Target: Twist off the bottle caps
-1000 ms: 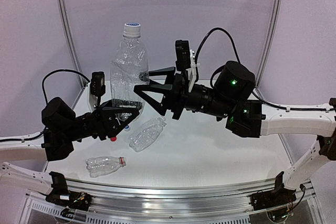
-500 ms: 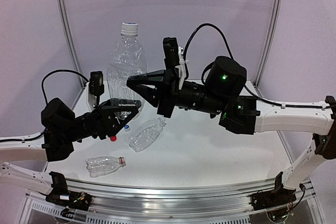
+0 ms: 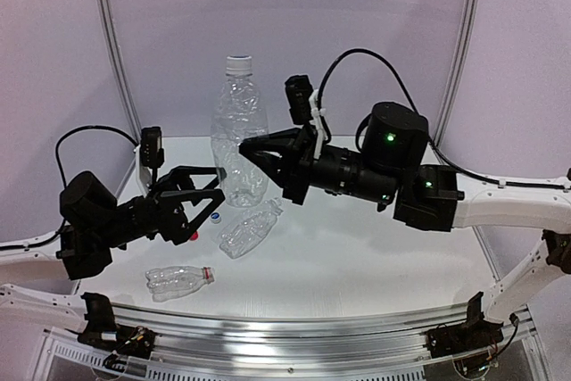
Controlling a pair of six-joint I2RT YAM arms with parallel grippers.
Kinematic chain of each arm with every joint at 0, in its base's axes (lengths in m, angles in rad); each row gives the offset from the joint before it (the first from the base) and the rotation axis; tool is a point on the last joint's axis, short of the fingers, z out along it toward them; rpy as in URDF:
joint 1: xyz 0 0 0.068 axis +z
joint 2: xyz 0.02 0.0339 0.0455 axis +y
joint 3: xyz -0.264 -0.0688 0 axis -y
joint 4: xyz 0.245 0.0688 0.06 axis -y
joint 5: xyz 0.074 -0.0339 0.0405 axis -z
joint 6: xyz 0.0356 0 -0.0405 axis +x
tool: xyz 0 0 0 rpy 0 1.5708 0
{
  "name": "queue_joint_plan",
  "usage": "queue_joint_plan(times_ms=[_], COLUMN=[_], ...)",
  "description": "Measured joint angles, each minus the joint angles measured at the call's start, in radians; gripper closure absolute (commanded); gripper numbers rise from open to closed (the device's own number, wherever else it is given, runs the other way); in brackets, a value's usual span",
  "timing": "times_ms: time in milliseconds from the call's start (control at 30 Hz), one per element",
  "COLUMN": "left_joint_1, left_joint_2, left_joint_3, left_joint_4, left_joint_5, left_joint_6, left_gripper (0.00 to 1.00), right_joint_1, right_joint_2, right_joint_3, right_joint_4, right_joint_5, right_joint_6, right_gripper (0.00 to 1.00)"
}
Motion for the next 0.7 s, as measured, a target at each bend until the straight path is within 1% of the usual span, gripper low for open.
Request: queue_joint_plan(times_ms=[233,333,500,633,700], left_joint_1=[0.0,0.0,0.005,0.01,0.019], left_joint_2=[-0.112,-0.137,-0.129,-0.114,-0.113], left_joint_3=[-0.001,-0.001,0.023,0.038,0.038], left_joint_4=[-0.149,-0.201,-0.3,-0.328,-0.333], left_joint_5=[-0.144,-0.214,-0.313,-0.339,-0.333], left_joint_6=[0.158,0.225,0.254,0.27,0.283], left_gripper=[0.01,0.01,0.01,0.13,0.14], right_joint_1=[0.001,0.002,0.002,0.001,0.002], right_joint_2=[-0.198,-0.241,-0.245,-0.212,-0.196], right_joint_3=[-0.16,-0.217,-0.292,-0.298,-0.298], right_joint_4=[-0.108,-0.142,-0.233,-0.319,-0.352], right_joint_5=[0.214,0.274,0.305,0.293,0.269], right_joint_6=[-0.012,-0.008,0.004,0.019,0.028], right_gripper=[1.0,1.0,1.0,1.0,1.0])
